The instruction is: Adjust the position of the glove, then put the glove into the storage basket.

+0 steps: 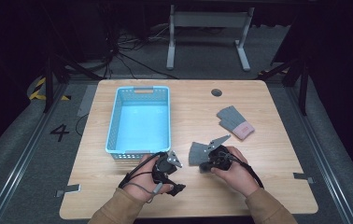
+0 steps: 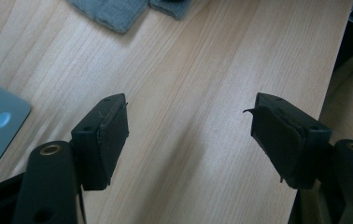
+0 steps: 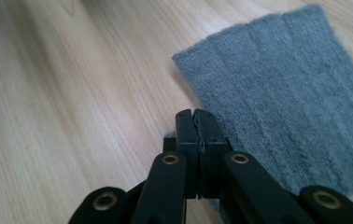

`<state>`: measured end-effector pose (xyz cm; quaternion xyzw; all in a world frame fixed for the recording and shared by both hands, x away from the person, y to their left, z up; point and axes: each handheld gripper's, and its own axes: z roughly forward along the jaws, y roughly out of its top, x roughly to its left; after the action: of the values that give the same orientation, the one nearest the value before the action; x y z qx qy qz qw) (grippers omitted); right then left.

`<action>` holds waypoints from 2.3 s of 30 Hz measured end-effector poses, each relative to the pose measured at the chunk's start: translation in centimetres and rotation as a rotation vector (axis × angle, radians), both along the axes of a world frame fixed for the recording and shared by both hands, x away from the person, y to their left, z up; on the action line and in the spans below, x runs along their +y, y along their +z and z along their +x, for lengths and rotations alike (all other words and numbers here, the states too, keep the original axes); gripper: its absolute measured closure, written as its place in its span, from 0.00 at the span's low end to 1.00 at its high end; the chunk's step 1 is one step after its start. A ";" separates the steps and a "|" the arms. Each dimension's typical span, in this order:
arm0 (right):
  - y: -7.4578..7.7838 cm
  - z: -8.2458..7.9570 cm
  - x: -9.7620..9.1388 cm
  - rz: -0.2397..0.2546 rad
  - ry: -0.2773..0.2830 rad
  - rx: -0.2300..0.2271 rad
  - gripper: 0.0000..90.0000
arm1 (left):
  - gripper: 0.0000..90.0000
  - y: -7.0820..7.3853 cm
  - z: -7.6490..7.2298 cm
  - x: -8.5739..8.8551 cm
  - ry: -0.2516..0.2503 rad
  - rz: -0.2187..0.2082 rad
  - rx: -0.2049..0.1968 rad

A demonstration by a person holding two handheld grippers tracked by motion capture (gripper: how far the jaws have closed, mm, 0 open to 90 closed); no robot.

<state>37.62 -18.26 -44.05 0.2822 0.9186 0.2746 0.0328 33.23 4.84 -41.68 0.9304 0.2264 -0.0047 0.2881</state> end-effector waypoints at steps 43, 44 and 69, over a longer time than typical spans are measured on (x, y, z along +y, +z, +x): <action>4.5 -1.5 -5.4 0.133 -0.118 -0.139 0.95 | 0.32 0.2 0.6 -1.5 -0.033 -0.017 -0.010; 4.6 -1.5 -5.5 0.135 -0.119 -0.142 0.94 | 0.32 0.2 0.6 -1.5 -0.031 -0.017 -0.009; 5.5 2.1 -8.9 0.116 -0.281 -0.169 0.65 | 0.31 0.3 0.5 -0.1 -0.008 0.000 -0.009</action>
<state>39.67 -27.13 -38.55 0.3851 0.8467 0.3427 0.1318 33.75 4.76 -41.35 0.9313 0.2213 -0.0018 0.2892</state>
